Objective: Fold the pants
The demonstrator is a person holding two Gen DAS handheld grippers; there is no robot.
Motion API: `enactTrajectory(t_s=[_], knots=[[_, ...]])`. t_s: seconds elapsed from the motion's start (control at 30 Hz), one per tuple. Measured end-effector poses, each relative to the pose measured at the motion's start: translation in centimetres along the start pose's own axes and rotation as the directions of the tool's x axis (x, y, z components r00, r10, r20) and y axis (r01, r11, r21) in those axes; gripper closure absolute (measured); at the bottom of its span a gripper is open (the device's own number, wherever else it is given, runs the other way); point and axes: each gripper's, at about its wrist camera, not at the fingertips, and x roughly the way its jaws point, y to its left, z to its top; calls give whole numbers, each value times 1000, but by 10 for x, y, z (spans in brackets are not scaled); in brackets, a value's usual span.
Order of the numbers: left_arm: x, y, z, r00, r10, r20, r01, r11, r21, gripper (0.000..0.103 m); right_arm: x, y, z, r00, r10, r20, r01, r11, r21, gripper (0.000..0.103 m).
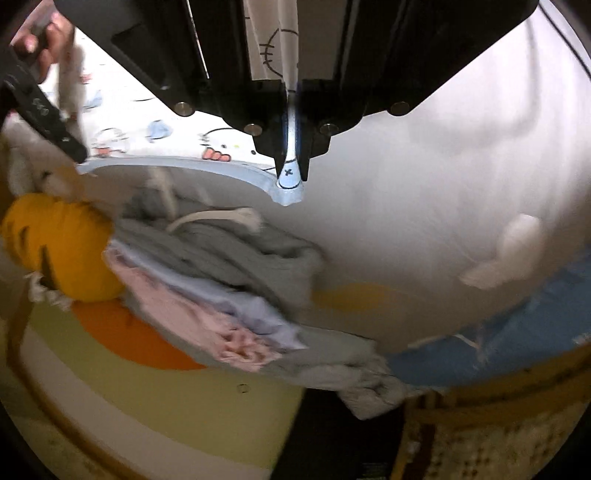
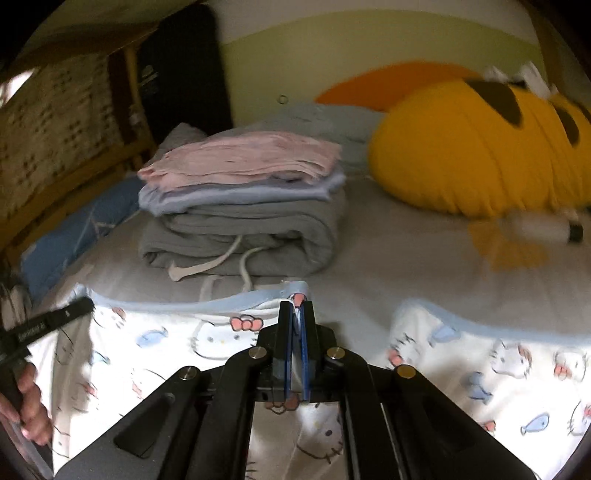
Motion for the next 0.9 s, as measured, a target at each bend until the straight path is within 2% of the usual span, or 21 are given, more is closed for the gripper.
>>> enactTrajectory(t_s=[0.07, 0.2, 0.3, 0.37, 0.4, 0.43, 0.47, 0.53, 0.57, 0.6, 0.63, 0.77, 0.9], knots=[[6, 3, -1, 997, 67, -33, -66, 998, 16, 100, 9, 4, -2, 999, 6, -40, -6, 1000, -1, 100], [24, 2, -8, 983, 152, -100, -147, 987, 58, 100, 24, 2, -7, 994, 16, -111, -15, 1000, 8, 100], [36, -3, -13, 973, 189, -134, -177, 979, 99, 99, 37, -3, -11, 984, 29, -174, -23, 999, 34, 99], [42, -1, -15, 968, 197, -154, -182, 978, 103, 96, 41, -4, -13, 979, 25, -200, -18, 999, 38, 96], [43, 1, -15, 969, 191, -158, -177, 979, 97, 96, 41, -4, -14, 978, 16, -207, -10, 999, 34, 90], [41, 3, -14, 971, 180, -156, -168, 982, 87, 94, 42, -2, -14, 978, 9, -207, -3, 1000, 28, 78], [40, 5, -13, 974, 171, -151, -160, 984, 80, 90, 41, -1, -14, 979, -6, -204, 11, 1000, 22, 71], [35, 6, -12, 977, 173, -128, -163, 983, 84, 76, 39, -1, -13, 980, -36, -194, 40, 999, 17, 29], [33, 5, -11, 977, 181, -113, -172, 981, 90, 58, 38, -1, -13, 981, -47, -186, 51, 999, 19, 23], [31, 4, -10, 976, 191, -102, -182, 978, 98, 35, 35, -3, -12, 984, -47, -172, 53, 998, 26, 22], [27, 2, -9, 977, 198, -82, -189, 976, 106, 28, 33, -4, -12, 985, -43, -165, 49, 998, 32, 22], [1, -6, -5, 990, 129, 48, -134, 985, 113, 26, 23, -9, -10, 989, -66, -135, 73, 996, 44, 21], [-19, -9, -1, 984, 94, 152, -111, 988, 106, 17, 4, -6, -6, 994, -99, -52, 101, 994, 36, 15]])
